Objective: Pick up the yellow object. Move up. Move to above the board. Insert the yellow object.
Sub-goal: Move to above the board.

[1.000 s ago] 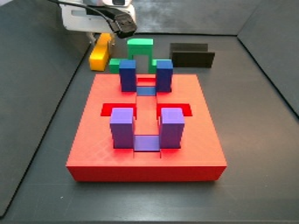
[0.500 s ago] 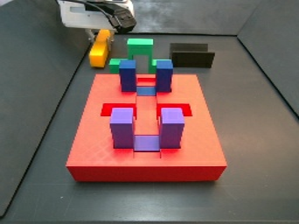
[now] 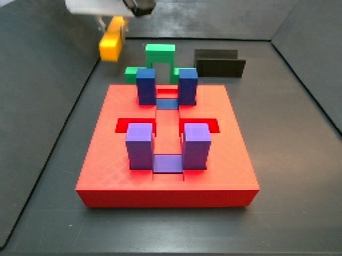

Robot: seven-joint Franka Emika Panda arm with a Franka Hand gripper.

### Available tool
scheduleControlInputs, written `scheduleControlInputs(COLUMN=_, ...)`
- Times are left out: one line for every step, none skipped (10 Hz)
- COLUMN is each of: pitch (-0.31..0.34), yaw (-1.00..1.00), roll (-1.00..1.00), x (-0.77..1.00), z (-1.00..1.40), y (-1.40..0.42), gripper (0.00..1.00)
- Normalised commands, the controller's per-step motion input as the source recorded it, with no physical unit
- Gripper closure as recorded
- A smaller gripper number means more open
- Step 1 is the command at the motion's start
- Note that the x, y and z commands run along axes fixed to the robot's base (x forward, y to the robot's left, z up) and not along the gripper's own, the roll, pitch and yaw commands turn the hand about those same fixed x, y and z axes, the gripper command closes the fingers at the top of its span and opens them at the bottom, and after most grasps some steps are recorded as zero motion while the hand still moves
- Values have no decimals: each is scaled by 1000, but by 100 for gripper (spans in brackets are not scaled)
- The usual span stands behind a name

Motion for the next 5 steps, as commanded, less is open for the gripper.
scheduleControlInputs(pitch=0, yaw=0, roll=0, x=0, z=1400, y=0, gripper=100)
scheduleControlInputs(pitch=27, yaw=5, roll=-9, x=-15, z=1400, y=-5, gripper=100)
scheduleControlInputs(pitch=45, yaw=4, roll=4, x=-46, z=1400, y=-6, gripper=100)
scheduleControlInputs(pitch=31, yaw=5, roll=28, x=-45, z=1400, y=3, gripper=100)
scheduleControlInputs(pitch=39, yaw=4, roll=30, x=-1, z=1400, y=5, gripper=100)
